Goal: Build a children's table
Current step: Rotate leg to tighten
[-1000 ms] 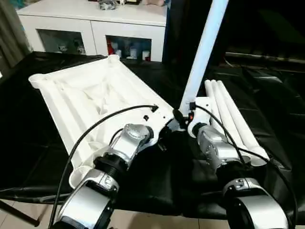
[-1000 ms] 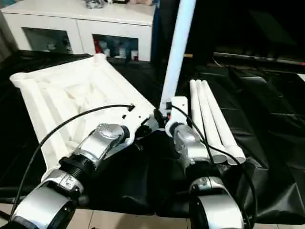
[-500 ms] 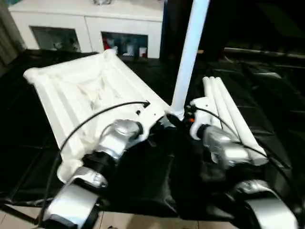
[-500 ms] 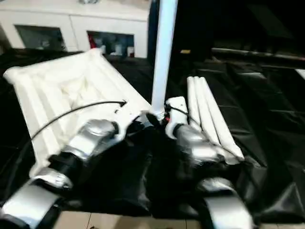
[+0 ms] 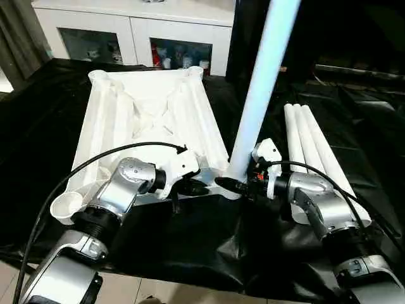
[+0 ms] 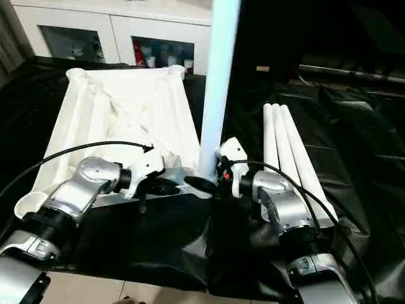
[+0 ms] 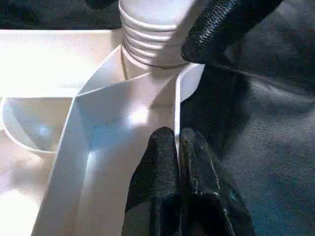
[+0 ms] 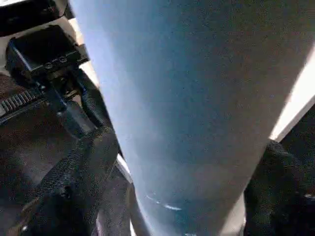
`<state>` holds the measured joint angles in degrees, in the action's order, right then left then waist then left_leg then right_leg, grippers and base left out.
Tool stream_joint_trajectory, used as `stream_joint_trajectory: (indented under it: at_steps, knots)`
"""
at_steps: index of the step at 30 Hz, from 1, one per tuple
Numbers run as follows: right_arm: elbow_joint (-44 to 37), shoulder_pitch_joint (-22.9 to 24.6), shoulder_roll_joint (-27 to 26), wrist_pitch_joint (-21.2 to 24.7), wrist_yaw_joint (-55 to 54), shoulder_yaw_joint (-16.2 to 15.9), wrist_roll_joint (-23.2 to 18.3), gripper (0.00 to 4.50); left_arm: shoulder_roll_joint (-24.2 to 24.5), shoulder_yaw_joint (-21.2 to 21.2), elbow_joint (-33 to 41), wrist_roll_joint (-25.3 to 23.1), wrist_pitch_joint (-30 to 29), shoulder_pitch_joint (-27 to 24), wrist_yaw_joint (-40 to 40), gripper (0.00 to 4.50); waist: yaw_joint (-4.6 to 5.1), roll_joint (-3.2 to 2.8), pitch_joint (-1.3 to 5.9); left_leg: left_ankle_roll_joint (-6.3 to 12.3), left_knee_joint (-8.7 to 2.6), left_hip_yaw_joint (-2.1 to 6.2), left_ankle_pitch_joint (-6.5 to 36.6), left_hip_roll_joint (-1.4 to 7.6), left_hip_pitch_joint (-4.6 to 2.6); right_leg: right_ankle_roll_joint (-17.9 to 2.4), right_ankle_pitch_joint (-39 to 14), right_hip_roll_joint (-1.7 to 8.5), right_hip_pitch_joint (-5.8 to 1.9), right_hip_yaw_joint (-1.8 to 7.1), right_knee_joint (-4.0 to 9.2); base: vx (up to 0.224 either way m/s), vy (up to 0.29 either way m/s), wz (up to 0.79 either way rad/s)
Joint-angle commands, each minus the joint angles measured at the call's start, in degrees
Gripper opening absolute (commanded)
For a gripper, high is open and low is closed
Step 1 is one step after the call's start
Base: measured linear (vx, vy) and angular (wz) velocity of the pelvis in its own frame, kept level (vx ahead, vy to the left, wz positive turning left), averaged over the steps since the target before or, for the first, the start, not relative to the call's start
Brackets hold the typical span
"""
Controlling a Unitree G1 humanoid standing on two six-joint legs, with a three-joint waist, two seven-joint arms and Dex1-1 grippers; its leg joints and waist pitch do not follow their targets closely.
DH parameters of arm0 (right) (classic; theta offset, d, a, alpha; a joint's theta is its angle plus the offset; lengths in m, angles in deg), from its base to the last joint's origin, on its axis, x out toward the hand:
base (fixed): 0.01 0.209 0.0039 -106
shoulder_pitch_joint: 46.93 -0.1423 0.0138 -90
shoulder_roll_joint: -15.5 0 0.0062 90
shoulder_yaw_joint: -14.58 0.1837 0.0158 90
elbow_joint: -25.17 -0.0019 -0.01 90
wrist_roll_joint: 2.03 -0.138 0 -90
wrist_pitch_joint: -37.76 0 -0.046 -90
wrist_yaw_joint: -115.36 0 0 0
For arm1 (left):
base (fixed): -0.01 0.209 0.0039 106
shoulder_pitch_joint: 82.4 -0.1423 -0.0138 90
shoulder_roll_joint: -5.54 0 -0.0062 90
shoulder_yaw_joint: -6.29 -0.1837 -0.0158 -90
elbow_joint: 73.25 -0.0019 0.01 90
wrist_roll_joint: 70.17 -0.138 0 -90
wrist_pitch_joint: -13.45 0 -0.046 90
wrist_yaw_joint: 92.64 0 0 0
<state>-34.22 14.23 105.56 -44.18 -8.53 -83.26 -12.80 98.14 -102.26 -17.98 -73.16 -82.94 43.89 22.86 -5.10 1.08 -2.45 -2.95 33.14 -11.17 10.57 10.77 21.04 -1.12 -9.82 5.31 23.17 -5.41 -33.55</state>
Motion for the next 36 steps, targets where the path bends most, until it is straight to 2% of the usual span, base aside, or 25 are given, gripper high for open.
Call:
stream_joint_trajectory:
  at_steps: [1, 6, 10, 17, 20, 21, 22, 23, 24, 25, 26, 27, 28, 29, 31, 33, 35, 36]
  knots:
    - [-0.3, 0.6, -0.2, 0.1, 1.4, -1.0, 0.6, 3.48, -0.5, -0.7, 0.1, 0.4, 0.4, -0.2, -0.1, 0.0, 0.13, 0.11, 3.37, 1.83, -3.94, 1.06, 11.0, 3.12, -0.98, -12.5, -10.4, 4.03, -2.99, 3.31, 3.15, 0.0, 0.0, 0.0]
    - [-0.7, 1.0, 0.1, 0.3, 1.3, -1.6, 1.0, 3.06, -0.4, -0.6, 0.1, 0.0, 0.4, -0.1, -0.2, 0.0, 0.03, 0.1, 3.55, 2.87, -3.63, 0.91, 8.1, 2.97, -0.82, -13.4, -6.0, 3.89, -3.17, 3.26, 2.61, 0.0, 0.0, 0.0]
    - [-0.6, 1.1, 0.3, 0.1, 1.5, -2.1, 1.4, 2.78, -0.3, -0.6, -0.5, -0.2, 0.7, 0.1, -0.1, 0.0, -0.03, 0.0, 3.56, 2.89, -3.61, 0.94, 8.4, 3.0, -0.82, -13.4, -6.7, 3.91, -3.22, 3.22, 2.7, 0.0, 0.0, 0.0]
    - [0.0, 1.5, -0.1, -0.1, 0.7, -2.2, 1.9, 2.69, -0.5, -0.6, -1.2, -0.6, 0.9, 0.4, 0.3, 0.0, -0.03, 0.01, 3.59, 2.75, -3.53, 0.93, 8.5, 2.97, -0.86, -13.5, -6.5, 3.85, -3.21, 3.23, 2.6, 0.0, 0.0, 0.0]
    - [2.0, 2.1, -1.4, 0.9, -2.8, -1.0, 1.9, 2.68, -1.1, -0.4, -1.5, -0.9, 0.0, 0.3, 1.9, 0.0, 0.03, -0.03, 3.42, 2.06, -3.63, 0.98, 10.2, 2.97, -0.84, -12.9, -9.5, 3.96, -3.11, 3.27, 2.97, 0.0, 0.0, 0.0]
    - [3.4, 2.2, -2.3, 1.2, -5.8, -0.2, 2.0, 2.68, -1.9, 0.0, -2.3, -1.4, -1.2, 0.7, 4.4, 0.0, 0.06, -0.03, 3.42, 1.81, -3.64, 1.0, 10.6, 2.99, -0.9, -12.7, -10.1, 3.98, -3.08, 3.29, 3.02, 0.0, 0.0, 0.0]
    - [5.5, 2.0, -3.7, 1.4, -10.2, 1.0, 2.4, 2.68, -3.3, 0.7, -3.6, -2.0, -2.7, 1.3, 8.3, 0.0, 0.36, -0.06, 3.14, 1.1, -3.84, 0.98, 12.2, 3.01, -0.97, -12.3, -12.5, 3.93, -2.74, 3.34, 3.32, 0.0, 0.0, 0.0]
    - [6.6, 1.8, -4.5, 1.5, -12.7, 1.6, 2.7, 2.68, -4.1, 1.1, -4.4, -2.2, -3.5, 1.7, 10.3, 0.0, 0.5, -0.16, 2.62, -0.19, -4.08, 1.1, 16.0, 2.96, -1.26, -11.3, -18.5, 4.04, -2.44, 3.26, 4.09, 0.0, 0.0, 0.0]
    - [9.1, 1.0, -6.3, 1.5, -18.6, 2.8, 3.4, 2.68, -5.9, 1.7, -5.8, -2.9, -5.7, 2.6, 14.5, 0.0, 0.73, -0.11, 2.38, -1.52, -4.19, 1.39, 19.6, 2.79, -1.67, -9.4, -25.3, 4.09, -2.33, 3.03, 4.74, 0.0, 0.0, 0.0]
    - [11.0, 0.1, -8.1, 1.8, -23.9, 4.2, 3.6, 2.68, -7.9, 2.4, -7.0, -3.3, -7.6, 3.5, 18.9, 0.0, 0.96, -0.12, 2.28, -2.09, -4.21, 1.56, 21.2, 2.82, -1.87, -8.6, -27.8, 4.11, -2.17, 3.0, 4.95, 0.0, 0.0, 0.0]
    - [11.6, -0.3, -8.7, 2.0, -25.8, 4.6, 3.6, 2.68, -8.7, 2.7, -7.5, -3.3, -8.4, 3.8, 20.6, 0.0, 1.33, -0.22, 2.15, -2.85, -4.25, 1.88, 23.9, 2.71, -2.29, -6.8, -32.7, 4.18, -1.96, 2.69, 5.6, -0.052, 0.015, -0.05]
    - [12.4, -0.8, -9.6, 2.2, -27.9, 5.1, 3.6, 2.67, -9.8, 3.3, -8.1, -3.2, -9.6, 4.2, 22.8, 0.0, 1.68, -0.25, 2.24, -2.77, -4.19, 2.05, 25.3, 2.54, -2.54, -5.4, -35.0, 4.22, -1.85, 2.49, 6.15, 0.0, 0.0, 0.0]
    - [12.5, -0.9, -9.7, 2.2, -28.3, 5.3, 3.5, 2.67, -10.0, 3.4, -8.1, -3.2, -9.8, 4.3, 23.1, 0.0, 1.77, -0.25, 2.34, -2.59, -4.14, 2.11, 25.5, 2.53, -2.7, -5.1, -35.0, 4.24, -1.8, 2.4, 6.36, 0.0, 0.0, 0.0]
    - [14.5, -2.6, -12.1, 2.8, -33.4, 7.1, 2.7, 2.67, -13.0, 4.6, -8.8, -2.8, -12.6, 5.3, 27.9, 0.0, 2.1, -0.3, 2.33, -2.15, -4.26, 2.08, 25.7, 2.62, -2.64, -5.1, -33.9, 4.09, -1.84, 2.37, 6.48, 0.0, 0.0, 0.0]
    - [16.2, -4.2, -13.8, 3.3, -37.1, 8.5, 2.2, 2.67, -15.3, 5.1, -8.9, -2.9, -13.8, 5.8, 30.8, 0.0, 2.46, -0.36, 2.41, -2.02, -4.47, 2.37, 25.4, 2.56, -2.23, -5.2, -32.8, 3.97, -2.15, 2.04, 6.48, 0.0, 0.0, 0.0]
    - [19.9, -7.2, -15.7, 2.6, -42.5, 9.5, 2.9, 2.67, -18.4, 4.8, -9.3, -3.4, -14.7, 6.7, 33.7, 0.0, 2.96, -0.3, 2.38, -1.87, -4.4, 2.3, 26.1, 2.51, -2.14, -5.3, -32.3, 3.98, -1.84, 2.09, 6.51, 0.0, 0.0, 0.0]
    - [21.4, -8.5, -16.1, 1.6, -43.7, 9.5, 3.7, 2.67, -18.9, 4.4, -9.8, -4.0, -14.5, 7.1, 34.5, 0.0, 3.17, -0.29, 2.49, -1.58, -4.27, 2.22, 26.4, 2.29, -2.27, -5.1, -32.2, 3.87, -1.76, 1.98, 6.72, 0.0, 0.0, 0.0]
    - [21.8, -8.9, -16.2, 1.0, -43.3, 9.5, 3.7, 2.67, -18.8, 4.1, -10.0, -4.4, -14.1, 7.2, 34.7, 0.0, 3.14, -0.2, 2.61, -1.05, -4.29, 2.17, 25.5, 2.32, -2.08, -5.3, -30.8, 4.01, -1.93, 2.14, 6.65, 0.0, 0.0, 0.0]
